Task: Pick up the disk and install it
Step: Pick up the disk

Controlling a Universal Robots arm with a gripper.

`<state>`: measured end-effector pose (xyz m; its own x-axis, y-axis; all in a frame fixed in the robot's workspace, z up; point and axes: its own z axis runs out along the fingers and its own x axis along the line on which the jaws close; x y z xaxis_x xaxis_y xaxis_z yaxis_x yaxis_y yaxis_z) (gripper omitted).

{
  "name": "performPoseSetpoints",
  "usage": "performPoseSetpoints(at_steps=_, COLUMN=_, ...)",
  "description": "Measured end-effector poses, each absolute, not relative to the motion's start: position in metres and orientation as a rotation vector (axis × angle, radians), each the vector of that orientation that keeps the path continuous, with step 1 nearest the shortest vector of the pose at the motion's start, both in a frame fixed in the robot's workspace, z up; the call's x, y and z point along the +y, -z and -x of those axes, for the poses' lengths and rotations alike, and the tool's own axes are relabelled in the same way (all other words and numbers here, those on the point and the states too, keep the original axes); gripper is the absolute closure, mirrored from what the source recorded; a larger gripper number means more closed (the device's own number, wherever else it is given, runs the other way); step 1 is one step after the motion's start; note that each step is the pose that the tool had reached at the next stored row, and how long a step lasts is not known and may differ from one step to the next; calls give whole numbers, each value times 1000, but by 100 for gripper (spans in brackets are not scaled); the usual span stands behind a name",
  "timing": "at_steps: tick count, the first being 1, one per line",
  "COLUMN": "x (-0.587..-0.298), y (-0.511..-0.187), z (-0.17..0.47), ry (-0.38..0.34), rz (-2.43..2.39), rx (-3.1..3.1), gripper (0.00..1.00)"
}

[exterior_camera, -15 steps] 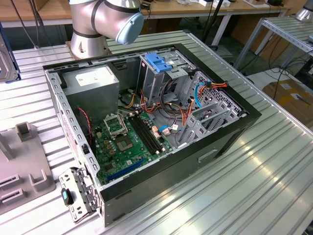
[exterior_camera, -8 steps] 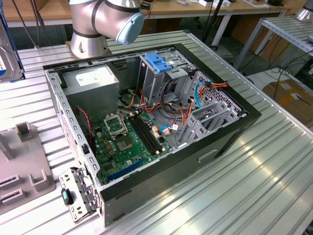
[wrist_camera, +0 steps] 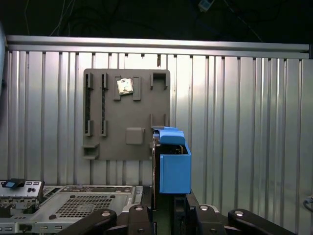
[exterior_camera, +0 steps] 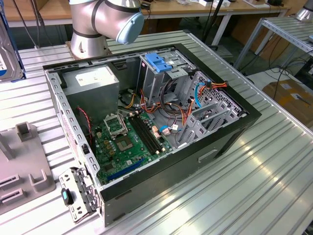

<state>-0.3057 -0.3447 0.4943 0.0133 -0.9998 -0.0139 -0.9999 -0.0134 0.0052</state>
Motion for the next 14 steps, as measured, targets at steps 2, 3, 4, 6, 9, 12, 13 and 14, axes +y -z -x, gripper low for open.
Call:
performPoseSetpoints(at_steps=2, x=-345, y=-494, z=305, ry=-21, rz=2232, rx=2202, gripper=65)
performPoseSetpoints(at_steps=3, x=-345, y=-494, z=305, ry=-21, rz=2232, rx=2202, gripper=65)
performPoseSetpoints(at_steps=4, x=-345, y=-494, z=304, ry=-21, rz=2232, rx=2202, gripper=65)
performPoseSetpoints(at_steps=6, x=-345, y=-494, z=304, ry=-21, rz=2232, rx=2202, gripper=65)
performPoseSetpoints(at_steps=9, x=-345, y=-494, z=303, ry=-21, rz=2232, rx=2202, gripper=65)
performPoseSetpoints(at_steps=12, x=-345, y=-494, z=302, ry=-21, rz=2232, rx=2202, gripper=65)
performPoseSetpoints(at_steps=13, x=-345, y=-494, z=300, ry=-21, rz=2232, rx=2202, gripper=65)
performPoseSetpoints(at_steps=14, x=-345, y=-494, z=298, ry=-21, rz=2232, rx=2202, gripper=65)
